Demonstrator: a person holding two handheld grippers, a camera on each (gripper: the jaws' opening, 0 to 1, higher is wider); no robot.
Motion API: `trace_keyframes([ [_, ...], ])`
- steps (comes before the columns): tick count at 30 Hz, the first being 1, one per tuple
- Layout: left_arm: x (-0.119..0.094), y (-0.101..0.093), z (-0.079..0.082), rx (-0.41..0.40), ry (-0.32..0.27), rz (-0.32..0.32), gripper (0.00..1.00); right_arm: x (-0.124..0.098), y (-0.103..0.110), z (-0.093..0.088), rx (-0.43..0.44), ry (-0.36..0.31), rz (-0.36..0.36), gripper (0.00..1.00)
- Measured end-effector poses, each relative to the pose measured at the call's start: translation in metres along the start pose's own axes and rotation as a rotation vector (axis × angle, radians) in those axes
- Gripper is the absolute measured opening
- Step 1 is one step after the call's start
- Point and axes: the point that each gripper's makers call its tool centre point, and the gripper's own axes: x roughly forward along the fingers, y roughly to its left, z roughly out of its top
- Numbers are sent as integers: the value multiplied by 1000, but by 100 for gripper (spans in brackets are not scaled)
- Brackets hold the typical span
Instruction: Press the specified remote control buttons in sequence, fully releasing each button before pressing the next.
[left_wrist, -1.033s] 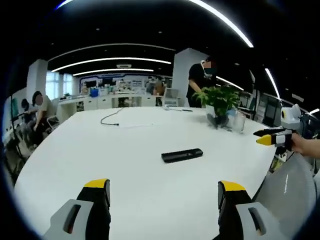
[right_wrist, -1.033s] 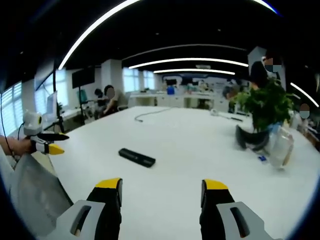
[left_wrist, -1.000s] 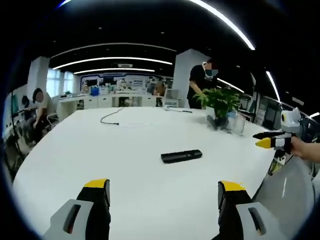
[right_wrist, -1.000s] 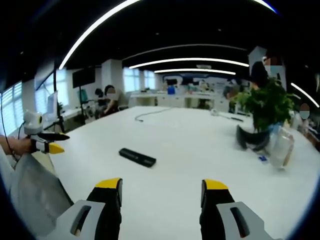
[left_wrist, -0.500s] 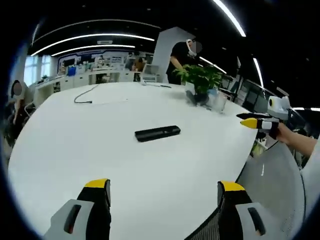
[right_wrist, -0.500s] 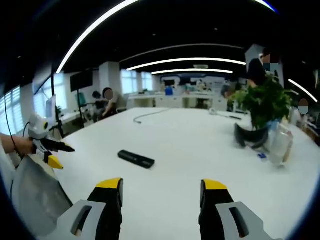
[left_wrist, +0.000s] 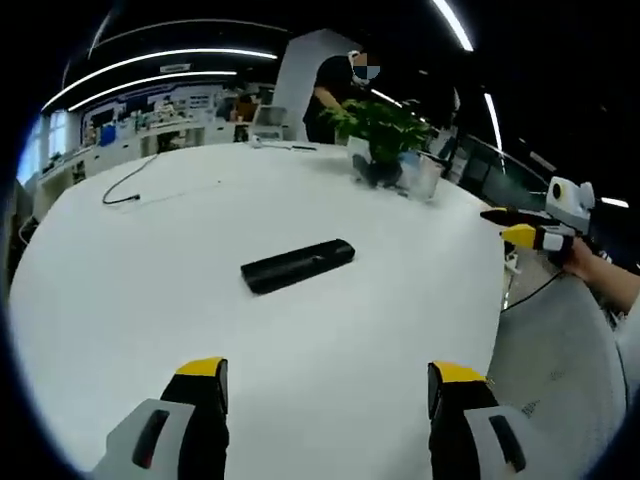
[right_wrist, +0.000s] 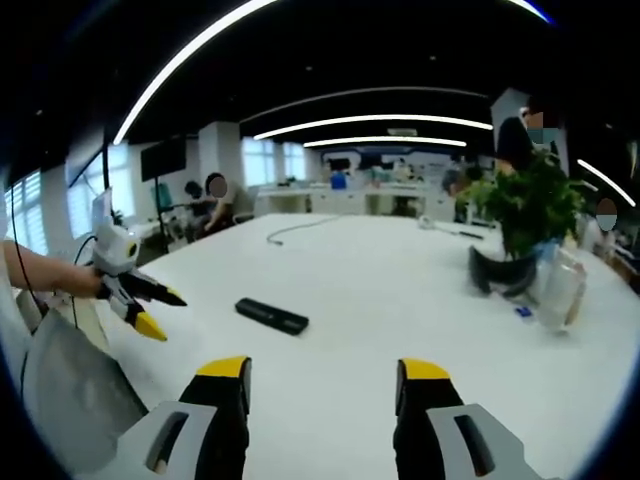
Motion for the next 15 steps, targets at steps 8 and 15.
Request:
trace_keyframes([
  [8, 25, 11, -1, 120, 85, -36, 79, 1, -2, -3, -3, 8, -1, 55],
  [15, 41, 21, 15, 170, 107, -49, 75, 2, -1, -5, -5, 16, 9, 52],
])
